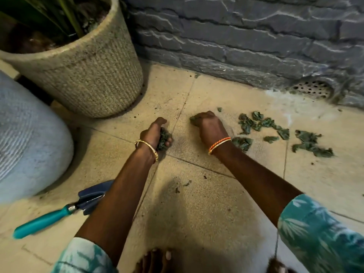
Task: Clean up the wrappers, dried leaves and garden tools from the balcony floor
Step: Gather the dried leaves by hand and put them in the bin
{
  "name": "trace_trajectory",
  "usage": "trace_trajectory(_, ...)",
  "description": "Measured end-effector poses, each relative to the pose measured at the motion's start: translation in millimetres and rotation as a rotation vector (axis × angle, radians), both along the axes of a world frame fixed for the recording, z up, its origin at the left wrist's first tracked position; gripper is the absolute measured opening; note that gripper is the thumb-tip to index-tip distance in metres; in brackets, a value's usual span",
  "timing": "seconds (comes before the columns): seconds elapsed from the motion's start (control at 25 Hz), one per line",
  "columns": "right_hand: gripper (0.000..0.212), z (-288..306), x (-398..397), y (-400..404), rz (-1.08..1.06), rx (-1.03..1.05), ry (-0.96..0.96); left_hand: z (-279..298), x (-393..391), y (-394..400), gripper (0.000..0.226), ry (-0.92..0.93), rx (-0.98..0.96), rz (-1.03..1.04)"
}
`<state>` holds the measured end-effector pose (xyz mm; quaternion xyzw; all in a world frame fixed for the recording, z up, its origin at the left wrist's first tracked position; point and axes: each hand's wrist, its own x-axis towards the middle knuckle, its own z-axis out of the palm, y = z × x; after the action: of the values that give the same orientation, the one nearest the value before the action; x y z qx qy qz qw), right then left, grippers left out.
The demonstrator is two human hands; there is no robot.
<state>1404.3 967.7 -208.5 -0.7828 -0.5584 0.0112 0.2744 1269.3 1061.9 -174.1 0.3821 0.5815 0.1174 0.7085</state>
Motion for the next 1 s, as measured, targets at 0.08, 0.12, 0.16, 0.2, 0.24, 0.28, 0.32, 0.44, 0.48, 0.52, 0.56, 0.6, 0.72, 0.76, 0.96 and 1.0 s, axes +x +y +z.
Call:
trace_trajectory(0.08,0.026,13,16,-2,-0.091,-0.06,0.312,1,6,-11,0.027,-0.048,-0.044,0.01)
trace_trajectory(0.12,0.02,22,24,-5,-0.185,-0.024,0.534,4,10,-16,0.026,-0.072,-0.056,0.017)
trace_trajectory(0.16,0.015,34,32,-9,-0.263,0.053,0.749,7,14,-21,0.025,-0.094,-0.058,0.023)
trace_trajectory(0.2,0.013,48,38,-14,-0.298,0.135,0.943,10,19,-26,0.023,-0.114,-0.058,0.024)
trace_trajectory(0.24,0.013,61,42,-21,-0.298,0.211,1.138,12,23,-30,0.023,-0.135,-0.068,0.018)
trace_trajectory(0.28,0.017,73,45,-27,-0.283,0.285,1.345,13,27,-33,0.023,-0.156,-0.093,0.007)
trace_trajectory(0.32,0.021,83,44,-34,-0.255,0.346,1.532,14,30,-37,0.022,-0.183,-0.131,-0.007)
trace_trajectory(0.44,0.021,95,22,-47,-0.161,0.364,1.722,19,37,-51,0.022,-0.281,-0.205,-0.087)
trace_trajectory(0.48,0.018,92,9,-49,-0.142,0.326,1.638,22,38,-56,0.024,-0.307,-0.21,-0.117)
trace_trajectory(0.52,0.017,86,-2,-52,-0.144,0.287,1.466,23,38,-58,0.025,-0.331,-0.208,-0.136)
trace_trajectory(0.56,0.016,78,-11,-56,-0.153,0.251,1.243,24,38,-59,0.026,-0.347,-0.205,-0.145)
trace_trajectory(0.6,0.016,70,-18,-59,-0.153,0.226,1.0,23,36,-59,0.03,-0.344,-0.198,-0.153)
trace_trajectory(0.72,0.03,57,-37,-67,-0.027,0.124,0.312,19,26,-58,0.037,-0.248,-0.207,-0.172)
trace_trajectory(0.76,0.04,55,-42,-68,0.001,0.068,0.159,16,25,-58,0.034,-0.204,-0.189,-0.173)
trace_trajectory(0.96,0.026,55,-35,-60,-0.113,0.091,0.327,3,16,-48,0.023,-0.126,-0.121,-0.099)
trace_trajectory(1.0,0.029,53,-17,-56,-0.169,0.123,0.397,4,13,-43,0.027,-0.148,-0.147,-0.063)
